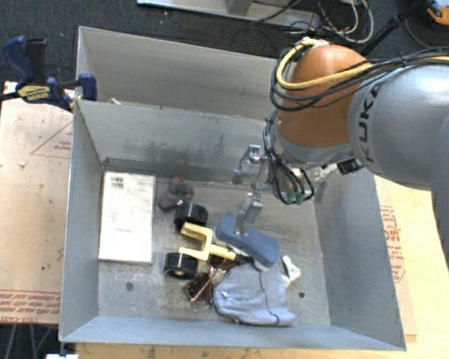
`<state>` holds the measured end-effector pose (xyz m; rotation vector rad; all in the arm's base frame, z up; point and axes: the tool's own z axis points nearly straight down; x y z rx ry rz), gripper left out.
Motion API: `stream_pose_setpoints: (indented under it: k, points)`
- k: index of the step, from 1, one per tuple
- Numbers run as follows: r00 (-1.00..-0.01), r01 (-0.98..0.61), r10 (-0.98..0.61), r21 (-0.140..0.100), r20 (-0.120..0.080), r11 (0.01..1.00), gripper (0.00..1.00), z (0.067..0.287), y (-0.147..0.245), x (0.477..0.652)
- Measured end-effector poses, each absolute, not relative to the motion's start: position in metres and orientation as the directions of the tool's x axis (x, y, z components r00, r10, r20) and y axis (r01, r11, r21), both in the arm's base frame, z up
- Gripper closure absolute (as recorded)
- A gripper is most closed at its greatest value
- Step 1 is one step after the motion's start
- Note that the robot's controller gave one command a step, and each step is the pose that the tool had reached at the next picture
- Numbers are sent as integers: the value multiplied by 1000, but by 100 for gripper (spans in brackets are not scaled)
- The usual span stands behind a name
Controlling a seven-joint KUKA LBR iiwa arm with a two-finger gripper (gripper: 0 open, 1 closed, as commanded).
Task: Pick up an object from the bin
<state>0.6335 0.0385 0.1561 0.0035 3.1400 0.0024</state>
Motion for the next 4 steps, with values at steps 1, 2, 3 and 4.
stream_pose_setpoints:
  k: [1, 2, 3, 4]
  points:
    - [-1000, 2, 2, 2, -2, 1000, 0, 156, 39, 634]
    - [-998, -64, -64, 0, -8, 998, 0, 126, 43, 614]
    - [-983, -185, -185, 1, -3, 983, 0, 81, 36, 606]
    - [-998, 59, 59, 1, -12, 998, 100, 76, 54, 540]
